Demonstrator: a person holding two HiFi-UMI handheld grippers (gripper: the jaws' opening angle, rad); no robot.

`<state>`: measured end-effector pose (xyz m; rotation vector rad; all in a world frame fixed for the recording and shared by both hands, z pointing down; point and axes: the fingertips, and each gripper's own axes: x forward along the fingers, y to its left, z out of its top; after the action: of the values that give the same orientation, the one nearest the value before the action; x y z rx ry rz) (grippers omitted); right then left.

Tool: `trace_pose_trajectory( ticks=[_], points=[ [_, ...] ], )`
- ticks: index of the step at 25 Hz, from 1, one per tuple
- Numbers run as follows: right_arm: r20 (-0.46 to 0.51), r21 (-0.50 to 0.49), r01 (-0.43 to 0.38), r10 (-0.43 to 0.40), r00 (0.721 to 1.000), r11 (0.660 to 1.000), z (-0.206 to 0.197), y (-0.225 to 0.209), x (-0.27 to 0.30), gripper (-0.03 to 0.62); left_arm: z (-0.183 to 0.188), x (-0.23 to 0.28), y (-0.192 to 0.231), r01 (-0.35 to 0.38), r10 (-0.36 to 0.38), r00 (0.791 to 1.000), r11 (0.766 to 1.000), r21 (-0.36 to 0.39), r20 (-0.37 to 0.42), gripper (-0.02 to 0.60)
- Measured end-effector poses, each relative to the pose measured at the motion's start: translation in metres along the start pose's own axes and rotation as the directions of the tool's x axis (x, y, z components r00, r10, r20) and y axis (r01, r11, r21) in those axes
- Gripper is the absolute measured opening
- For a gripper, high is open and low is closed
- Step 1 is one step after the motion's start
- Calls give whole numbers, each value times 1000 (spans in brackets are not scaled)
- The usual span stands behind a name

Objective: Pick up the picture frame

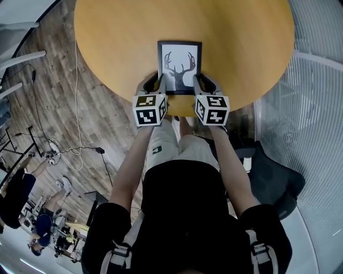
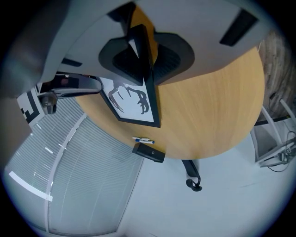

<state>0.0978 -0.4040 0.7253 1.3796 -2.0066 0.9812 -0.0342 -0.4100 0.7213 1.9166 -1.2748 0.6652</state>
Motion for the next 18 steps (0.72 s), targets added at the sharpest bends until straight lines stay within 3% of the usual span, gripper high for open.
trace_pose_trajectory(
  ticks=[7,13,18],
  points=[
    [106,-18,-16,18,994,1000,38,14,-36,98,43,-44,-17,-34,24,992,997,74,122,84],
    [224,-39,-25,33,974,999,74,32,-79,97,83,-96,-35,-98,61,968,985,141,244,82],
    [306,-71,-24,45,951,997,100,44,-119,95,104,-137,-53,-111,62,944,984,137,324,81]
  ],
)
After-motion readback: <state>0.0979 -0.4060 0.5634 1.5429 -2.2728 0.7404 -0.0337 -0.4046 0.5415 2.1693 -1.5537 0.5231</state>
